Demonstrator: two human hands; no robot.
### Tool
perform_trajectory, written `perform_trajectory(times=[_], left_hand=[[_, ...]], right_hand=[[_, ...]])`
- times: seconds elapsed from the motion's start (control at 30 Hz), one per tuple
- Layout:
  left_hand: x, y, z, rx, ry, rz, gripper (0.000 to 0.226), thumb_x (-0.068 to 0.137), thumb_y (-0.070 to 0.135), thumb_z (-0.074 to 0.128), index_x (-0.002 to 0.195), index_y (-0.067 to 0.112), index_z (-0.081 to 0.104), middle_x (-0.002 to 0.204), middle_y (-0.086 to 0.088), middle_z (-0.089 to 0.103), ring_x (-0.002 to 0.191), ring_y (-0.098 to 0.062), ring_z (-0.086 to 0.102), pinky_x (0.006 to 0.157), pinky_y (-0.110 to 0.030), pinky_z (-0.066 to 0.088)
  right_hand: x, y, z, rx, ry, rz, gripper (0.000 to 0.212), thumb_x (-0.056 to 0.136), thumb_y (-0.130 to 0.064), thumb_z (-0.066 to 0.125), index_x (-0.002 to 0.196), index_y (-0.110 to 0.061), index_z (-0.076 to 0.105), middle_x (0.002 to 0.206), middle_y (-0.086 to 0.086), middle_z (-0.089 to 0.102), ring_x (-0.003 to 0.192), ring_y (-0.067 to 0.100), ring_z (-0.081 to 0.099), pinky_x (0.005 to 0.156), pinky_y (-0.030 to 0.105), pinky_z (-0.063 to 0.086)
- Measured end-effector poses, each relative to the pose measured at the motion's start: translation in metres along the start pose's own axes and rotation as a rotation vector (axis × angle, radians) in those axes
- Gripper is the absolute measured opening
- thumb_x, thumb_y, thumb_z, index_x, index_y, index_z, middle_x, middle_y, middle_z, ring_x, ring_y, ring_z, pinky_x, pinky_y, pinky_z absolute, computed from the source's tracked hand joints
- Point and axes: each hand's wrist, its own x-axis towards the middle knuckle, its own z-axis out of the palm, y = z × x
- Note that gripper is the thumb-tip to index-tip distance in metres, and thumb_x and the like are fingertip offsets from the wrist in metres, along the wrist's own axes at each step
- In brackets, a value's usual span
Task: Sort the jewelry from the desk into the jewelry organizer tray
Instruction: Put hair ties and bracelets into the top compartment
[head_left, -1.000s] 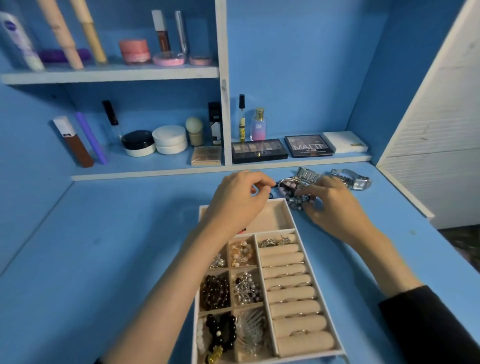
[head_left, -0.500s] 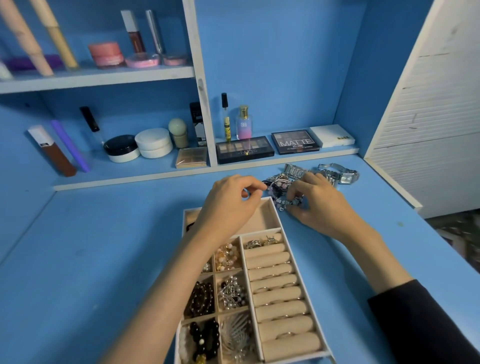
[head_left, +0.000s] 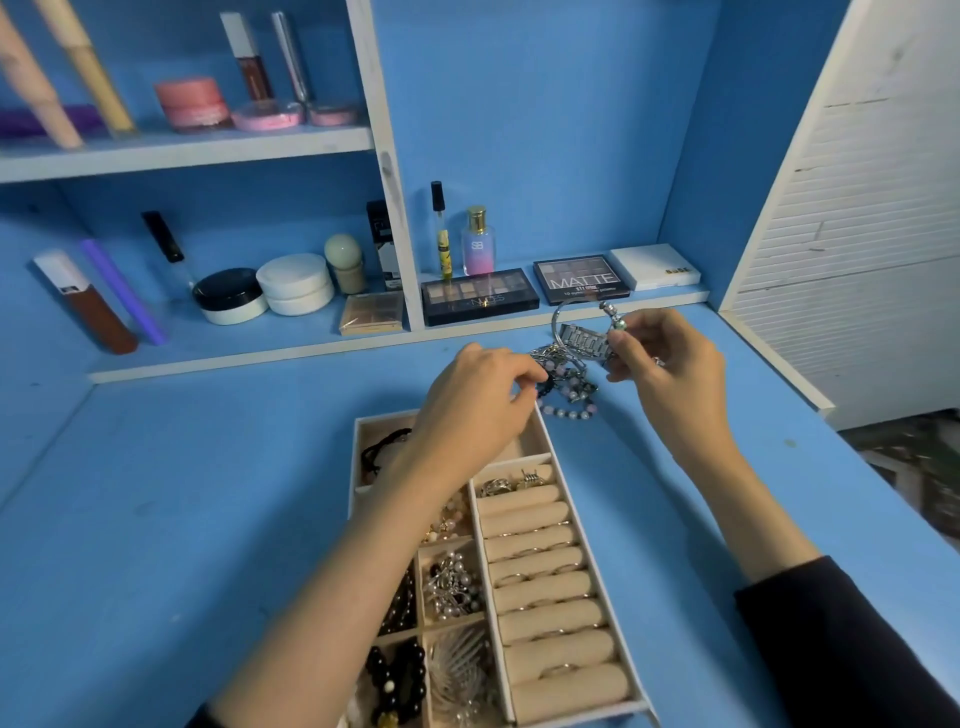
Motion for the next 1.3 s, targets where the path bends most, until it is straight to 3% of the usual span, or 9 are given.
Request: perform_trajectory(times=[0.2, 0.4, 0.5, 0.63, 0.73, 0.87, 0.93, 1.07, 1.3], left_hand=[[0.01, 0.015, 0.017, 0.315, -0.162, 0.204, 0.023, 0.091, 0.017, 0.045, 0.104, 0.013, 0.064, 0.105, -0.001, 0.059, 0.103, -0.021, 0.037, 0.086, -0.033, 0.038], [0.015, 0.033, 0.018, 0.513, -0.165, 0.226, 0.017, 0.091, 0.012, 0.047, 0.098, 0.006, 0.061, 0.105, -0.009, 0.059, 0.11, -0.026, 0.04, 0.086, -0.034, 0.036], [0.017, 0.031, 0.018, 0.4, -0.128, 0.149, 0.016, 0.09, 0.015, 0.05, 0.101, 0.011, 0.06, 0.101, -0.01, 0.058, 0.1, -0.026, 0.049, 0.08, -0.032, 0.037], [0.021, 0.024, 0.008, 0.052, 0.023, 0.01, 0.012, 0.087, 0.024, 0.054, 0.094, 0.02, 0.064, 0.083, 0.001, 0.065, 0.079, -0.016, 0.058, 0.065, -0.028, 0.044], [0.025, 0.023, -0.005, -0.174, 0.131, 0.005, 0.008, 0.086, 0.018, 0.057, 0.087, 0.016, 0.064, 0.075, 0.007, 0.064, 0.073, -0.01, 0.06, 0.069, -0.027, 0.05], [0.028, 0.03, -0.023, -0.343, 0.201, 0.033, 0.005, 0.088, 0.013, 0.056, 0.088, 0.014, 0.061, 0.078, 0.005, 0.064, 0.069, -0.005, 0.059, 0.066, -0.012, 0.045], [0.029, 0.033, -0.03, -0.416, 0.213, 0.04, 0.004, 0.088, 0.013, 0.056, 0.087, 0.016, 0.059, 0.076, 0.006, 0.064, 0.067, -0.004, 0.06, 0.068, -0.018, 0.05], [0.026, 0.032, -0.043, -0.534, 0.205, 0.043, 0.013, 0.088, 0.009, 0.056, 0.082, 0.02, 0.056, 0.078, -0.003, 0.065, 0.07, -0.018, 0.067, 0.072, -0.04, 0.057], [0.008, 0.009, -0.064, -0.499, 0.166, 0.005, 0.006, 0.089, 0.008, 0.057, 0.088, 0.014, 0.059, 0.074, 0.001, 0.062, 0.064, -0.017, 0.067, 0.067, -0.035, 0.058]], right_hand=[[0.0, 0.0, 0.001, 0.039, 0.009, 0.008, 0.007, 0.086, -0.005, 0.061, 0.09, 0.0, 0.059, 0.072, 0.008, 0.06, 0.059, 0.015, 0.059, 0.052, 0.01, 0.045], [-0.001, -0.001, 0.001, 0.037, 0.02, 0.008, 0.006, 0.086, -0.006, 0.061, 0.09, -0.002, 0.059, 0.072, 0.006, 0.06, 0.063, 0.02, 0.06, 0.052, 0.011, 0.046], [-0.001, -0.001, 0.001, 0.045, 0.035, 0.016, 0.005, 0.087, -0.006, 0.06, 0.09, -0.003, 0.059, 0.073, 0.007, 0.06, 0.065, 0.023, 0.061, 0.053, 0.013, 0.048], [0.0, 0.001, -0.001, 0.061, 0.075, 0.032, 0.004, 0.088, -0.009, 0.06, 0.089, -0.006, 0.059, 0.071, 0.0, 0.06, 0.06, 0.017, 0.06, 0.057, 0.018, 0.051], [-0.001, 0.002, -0.001, 0.064, 0.101, 0.023, 0.003, 0.088, -0.01, 0.06, 0.088, -0.008, 0.058, 0.07, -0.001, 0.06, 0.053, 0.009, 0.057, 0.056, 0.015, 0.048], [-0.001, 0.002, -0.001, 0.054, 0.113, 0.024, 0.004, 0.088, -0.011, 0.06, 0.088, -0.007, 0.059, 0.071, 0.0, 0.06, 0.051, 0.006, 0.057, 0.056, 0.019, 0.05], [-0.001, 0.002, 0.0, 0.053, 0.116, 0.022, 0.003, 0.088, -0.01, 0.061, 0.088, -0.008, 0.059, 0.07, -0.001, 0.06, 0.051, 0.006, 0.056, 0.056, 0.018, 0.05], [-0.002, 0.001, 0.001, 0.054, 0.108, 0.023, 0.002, 0.088, -0.01, 0.061, 0.088, -0.009, 0.059, 0.069, -0.001, 0.059, 0.054, 0.01, 0.057, 0.057, 0.019, 0.051], [-0.01, -0.009, 0.006, 0.059, 0.045, -0.005, 0.002, 0.088, -0.011, 0.061, 0.088, -0.01, 0.059, 0.071, 0.0, 0.06, 0.059, 0.012, 0.058, 0.057, 0.019, 0.053]])
